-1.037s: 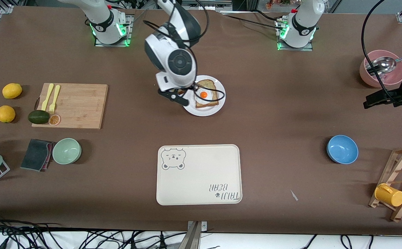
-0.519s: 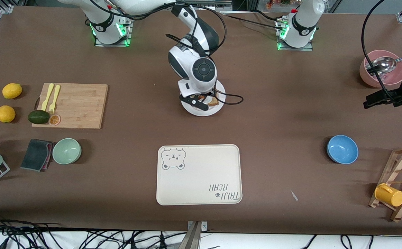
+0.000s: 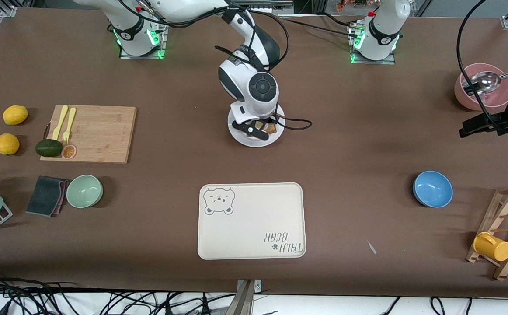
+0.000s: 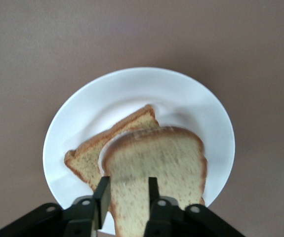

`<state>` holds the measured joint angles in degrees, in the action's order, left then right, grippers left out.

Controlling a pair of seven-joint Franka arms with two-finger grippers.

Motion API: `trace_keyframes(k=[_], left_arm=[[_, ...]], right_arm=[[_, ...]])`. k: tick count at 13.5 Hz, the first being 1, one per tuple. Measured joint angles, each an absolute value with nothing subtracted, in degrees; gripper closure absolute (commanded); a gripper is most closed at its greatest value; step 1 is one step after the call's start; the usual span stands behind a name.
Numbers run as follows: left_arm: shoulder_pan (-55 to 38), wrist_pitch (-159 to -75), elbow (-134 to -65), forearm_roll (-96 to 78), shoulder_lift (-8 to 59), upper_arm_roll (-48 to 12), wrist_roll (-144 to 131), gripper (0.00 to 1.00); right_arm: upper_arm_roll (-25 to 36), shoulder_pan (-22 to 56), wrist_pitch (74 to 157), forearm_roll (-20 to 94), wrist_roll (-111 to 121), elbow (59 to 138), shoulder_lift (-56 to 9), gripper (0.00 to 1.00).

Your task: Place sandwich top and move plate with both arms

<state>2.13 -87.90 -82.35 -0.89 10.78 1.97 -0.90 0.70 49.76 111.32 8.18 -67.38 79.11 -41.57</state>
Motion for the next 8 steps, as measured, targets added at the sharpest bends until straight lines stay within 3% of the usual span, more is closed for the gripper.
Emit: trace_keyframes(k=[5, 8], left_arm=[[2.13, -87.9, -82.35, -0.89, 10.78, 1.97, -0.9, 0.0], [2.14, -87.9, -82.35, -0.89, 10.8, 1.97, -0.9, 0.0]], right_arm=[[2.88, 48.2, 110.97, 5.99, -66.72, 76.96, -39.88, 0.0], [6.38, 45.14, 104.19, 6.0, -58.9, 76.31, -35.28, 0.0]])
